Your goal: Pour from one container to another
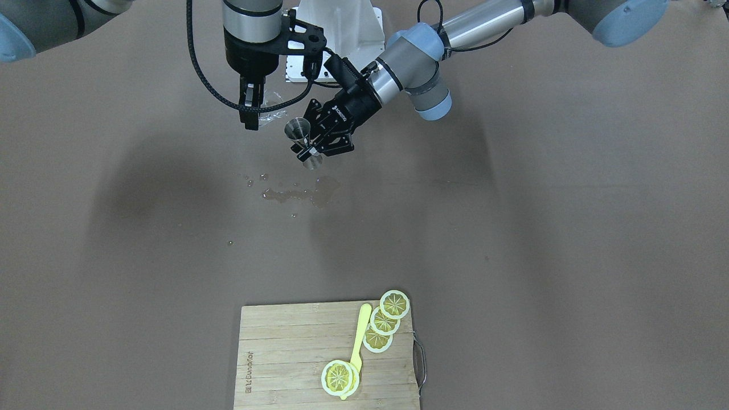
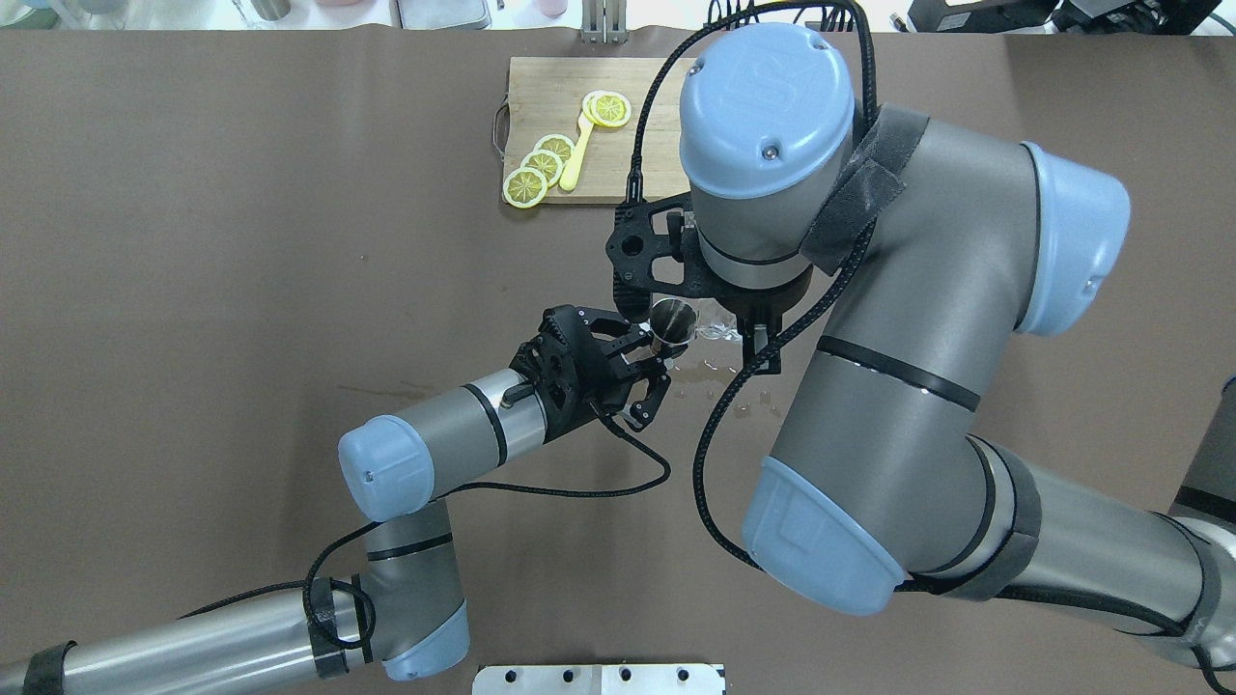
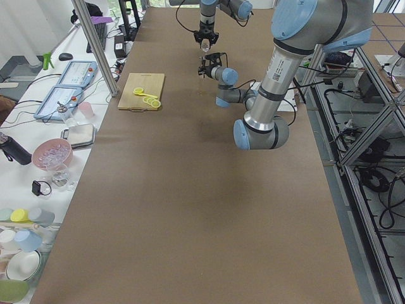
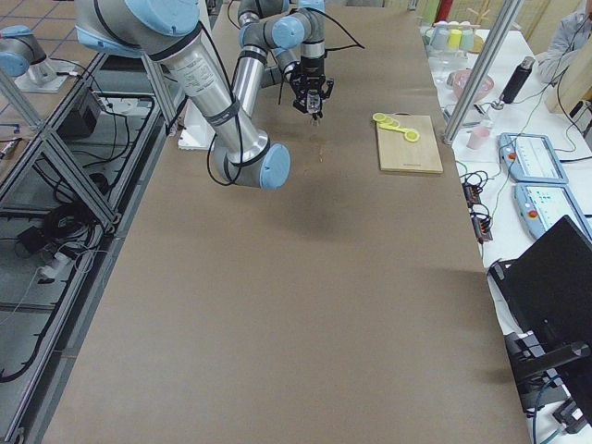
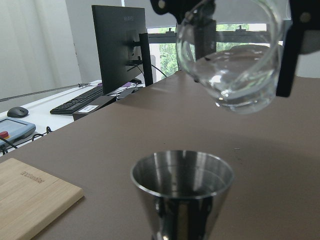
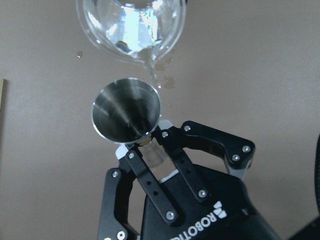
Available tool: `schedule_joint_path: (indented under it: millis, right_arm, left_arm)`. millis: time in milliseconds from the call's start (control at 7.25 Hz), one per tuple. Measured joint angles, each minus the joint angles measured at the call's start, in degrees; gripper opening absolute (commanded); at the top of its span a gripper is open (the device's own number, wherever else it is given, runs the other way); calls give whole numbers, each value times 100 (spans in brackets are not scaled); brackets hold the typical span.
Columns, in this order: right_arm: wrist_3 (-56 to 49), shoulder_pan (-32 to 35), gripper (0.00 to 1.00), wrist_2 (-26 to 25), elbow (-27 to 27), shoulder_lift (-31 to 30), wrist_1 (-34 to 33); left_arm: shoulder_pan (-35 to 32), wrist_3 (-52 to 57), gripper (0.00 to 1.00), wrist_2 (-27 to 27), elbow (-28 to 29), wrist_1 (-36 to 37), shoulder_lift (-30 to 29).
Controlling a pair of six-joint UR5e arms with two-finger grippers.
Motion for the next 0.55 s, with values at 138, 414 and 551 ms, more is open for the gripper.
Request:
schedule_joint_path:
  millis: [138,414,551]
  right_arm:
    - [-162,-13,0,-68,-1,16,-27]
    - [-264,-16,0,-149,-25,77,-57]
    - [-271,-9,0,-174,-80,103,-56]
  left_arm:
    - [0,2,0,1,-1,0,0]
    - [9,3,0,2,1,0,-14]
    - [22,17,0,4,4,0,-26]
